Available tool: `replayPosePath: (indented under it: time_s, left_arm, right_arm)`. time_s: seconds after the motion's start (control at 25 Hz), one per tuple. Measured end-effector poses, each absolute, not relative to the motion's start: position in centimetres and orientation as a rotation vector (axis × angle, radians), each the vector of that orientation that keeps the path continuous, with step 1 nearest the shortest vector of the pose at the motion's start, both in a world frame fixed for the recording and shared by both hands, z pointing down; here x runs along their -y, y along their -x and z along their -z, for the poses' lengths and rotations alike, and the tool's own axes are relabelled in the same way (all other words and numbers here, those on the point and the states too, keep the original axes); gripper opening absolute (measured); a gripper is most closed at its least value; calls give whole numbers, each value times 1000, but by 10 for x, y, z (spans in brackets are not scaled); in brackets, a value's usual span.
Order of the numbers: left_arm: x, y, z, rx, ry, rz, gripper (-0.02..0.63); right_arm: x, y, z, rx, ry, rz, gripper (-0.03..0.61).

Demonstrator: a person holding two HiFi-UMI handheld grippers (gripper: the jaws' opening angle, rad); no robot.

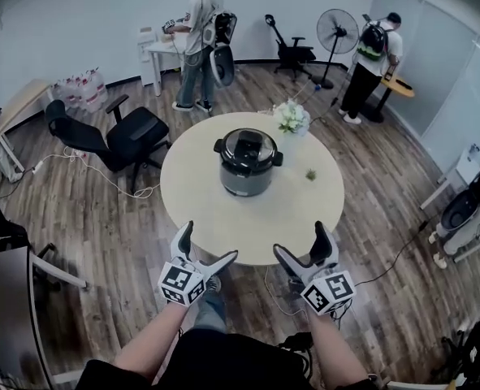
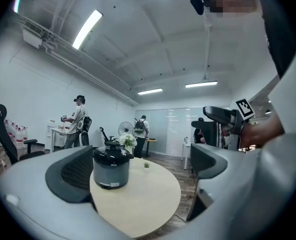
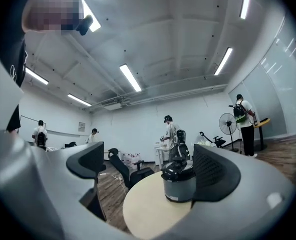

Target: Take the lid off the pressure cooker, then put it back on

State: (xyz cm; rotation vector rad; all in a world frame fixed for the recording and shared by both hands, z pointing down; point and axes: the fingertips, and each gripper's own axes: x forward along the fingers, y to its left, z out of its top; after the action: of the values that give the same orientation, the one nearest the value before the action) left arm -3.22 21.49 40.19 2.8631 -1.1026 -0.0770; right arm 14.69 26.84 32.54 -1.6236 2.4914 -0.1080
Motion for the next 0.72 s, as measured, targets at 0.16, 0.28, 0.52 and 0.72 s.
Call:
replayPosePath:
  time_s: [0.16, 0.28, 0.52, 0.72]
  left_arm:
    - [-122, 26, -414, 1023, -2874, 48, 589]
    - [-63, 18, -425, 963, -2914, -18, 589]
    - [22, 8, -460, 875, -2925, -122, 589]
    - [68, -3, -493, 784, -2911, -190, 589]
  right_arm:
    - [-181, -150, -313, -2447, 1675, 107, 557]
    - [-120, -146, -306, -2438, 1739, 93, 557]
    - [-22, -149, -308, -2428, 1837, 128, 557]
    - [32, -149, -311, -2443, 1876, 151, 557]
